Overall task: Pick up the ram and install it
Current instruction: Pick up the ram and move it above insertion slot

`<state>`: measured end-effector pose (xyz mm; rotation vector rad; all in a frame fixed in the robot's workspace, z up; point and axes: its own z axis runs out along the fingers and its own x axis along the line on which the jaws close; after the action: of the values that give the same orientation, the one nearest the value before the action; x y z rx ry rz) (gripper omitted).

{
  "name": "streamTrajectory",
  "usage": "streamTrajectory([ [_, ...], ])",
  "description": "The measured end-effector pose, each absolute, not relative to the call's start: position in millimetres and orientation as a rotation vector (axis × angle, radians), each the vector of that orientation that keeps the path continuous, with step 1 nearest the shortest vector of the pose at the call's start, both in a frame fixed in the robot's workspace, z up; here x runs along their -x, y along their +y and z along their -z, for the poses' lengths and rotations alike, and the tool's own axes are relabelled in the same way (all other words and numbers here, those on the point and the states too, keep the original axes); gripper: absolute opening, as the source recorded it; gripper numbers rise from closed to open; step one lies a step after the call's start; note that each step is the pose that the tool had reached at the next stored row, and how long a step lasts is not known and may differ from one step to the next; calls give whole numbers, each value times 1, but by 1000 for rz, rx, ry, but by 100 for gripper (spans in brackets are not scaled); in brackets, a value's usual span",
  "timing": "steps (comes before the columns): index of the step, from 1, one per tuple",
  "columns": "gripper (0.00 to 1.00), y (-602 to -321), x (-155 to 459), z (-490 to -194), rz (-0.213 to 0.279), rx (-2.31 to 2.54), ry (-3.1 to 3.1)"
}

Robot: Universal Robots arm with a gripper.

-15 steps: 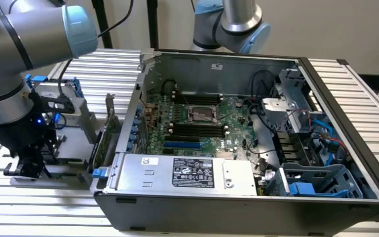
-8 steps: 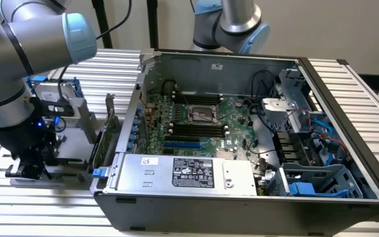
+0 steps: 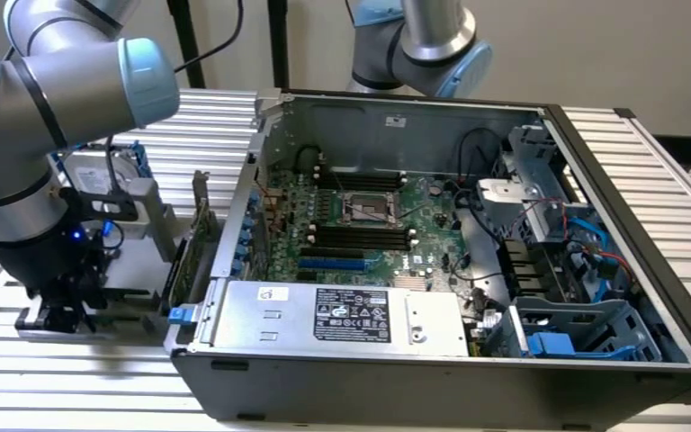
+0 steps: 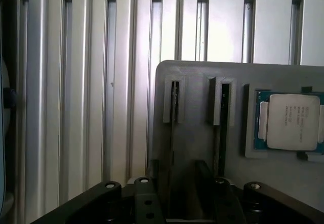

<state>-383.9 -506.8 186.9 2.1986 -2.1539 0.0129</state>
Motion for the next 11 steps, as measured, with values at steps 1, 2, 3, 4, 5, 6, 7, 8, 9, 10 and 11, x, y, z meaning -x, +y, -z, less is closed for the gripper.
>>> streamTrajectory([
  [1, 42, -507, 384, -187, -13, -2199, -2154],
  [2, 42, -508, 384, -187, -13, -2199, -2154],
  [3, 42, -508, 383, -187, -13, -2199, -2154],
  [4, 42, -509, 383, -187, -13, -2199, -2154],
  [5, 42, -509, 382, -187, -13, -2199, -2154],
  [6, 42, -510, 382, -187, -13, -2199, -2154],
  [7, 42, -510, 381, -186, -13, -2199, -2154],
  [8, 42, -510, 380, -186, -13, -2199, -2154],
  [9, 42, -510, 379, -187, -13, -2199, -2154],
  [10, 42, -510, 379, -187, -13, -2199, -2154],
  [11, 40, -510, 378, -187, -13, -2199, -2154],
])
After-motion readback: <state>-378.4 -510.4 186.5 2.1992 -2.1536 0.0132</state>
